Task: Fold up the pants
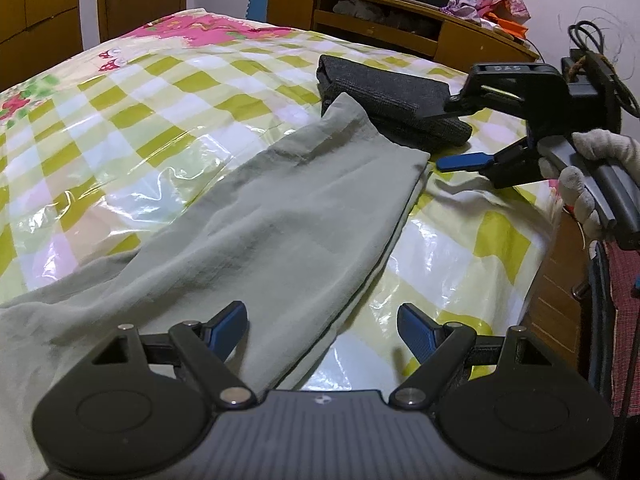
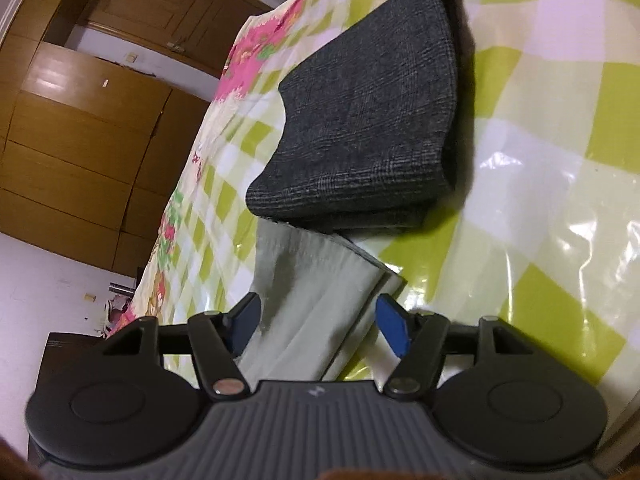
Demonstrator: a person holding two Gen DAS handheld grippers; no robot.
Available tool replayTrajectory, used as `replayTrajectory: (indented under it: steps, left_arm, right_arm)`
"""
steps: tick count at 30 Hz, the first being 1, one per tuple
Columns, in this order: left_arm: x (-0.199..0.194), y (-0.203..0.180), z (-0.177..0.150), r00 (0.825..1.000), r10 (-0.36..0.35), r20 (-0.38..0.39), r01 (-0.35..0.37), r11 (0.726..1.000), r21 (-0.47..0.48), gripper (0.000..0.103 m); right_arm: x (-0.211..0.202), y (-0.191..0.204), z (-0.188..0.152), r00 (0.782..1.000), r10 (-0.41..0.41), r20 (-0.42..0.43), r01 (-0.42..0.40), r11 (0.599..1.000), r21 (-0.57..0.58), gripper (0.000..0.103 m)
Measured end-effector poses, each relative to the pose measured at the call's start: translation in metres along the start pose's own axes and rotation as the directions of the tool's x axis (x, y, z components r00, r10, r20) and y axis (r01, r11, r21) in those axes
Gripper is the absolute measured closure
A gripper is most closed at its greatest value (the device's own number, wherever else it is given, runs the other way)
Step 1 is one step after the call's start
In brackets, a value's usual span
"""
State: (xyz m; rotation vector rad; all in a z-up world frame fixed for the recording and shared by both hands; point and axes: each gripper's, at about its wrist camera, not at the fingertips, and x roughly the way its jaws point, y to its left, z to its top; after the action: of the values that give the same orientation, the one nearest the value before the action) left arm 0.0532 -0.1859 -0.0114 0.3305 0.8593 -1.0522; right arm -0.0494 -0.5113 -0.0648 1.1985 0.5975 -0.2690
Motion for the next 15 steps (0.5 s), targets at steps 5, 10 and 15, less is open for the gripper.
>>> replayTrajectory:
  steps: [5, 10, 15]
  left_arm:
    - [0.000, 0.000, -0.001, 1.000, 0.000, -0.006, 0.000, 1.000, 0.001, 0.010]
    - [0.001, 0.000, 0.000, 1.000, -0.001, -0.006, 0.001, 1.000, -0.002, 0.010]
    - [0.005, -0.001, 0.001, 1.000, -0.007, -0.007, 0.007, 1.000, 0.005, 0.010]
  right_arm:
    - [0.014, 0.000, -0.003, 0.999, 0.030, -0.043, -0.029, 0.999, 0.023, 0.045]
    - [0.023, 0.001, -0.002, 0.998, 0.019, -0.062, -0.018, 1.000, 0.019, 0.051]
    - [0.022, -0.004, -0.002, 0.997, 0.000, -0.078, 0.001, 1.000, 0.020, 0.078]
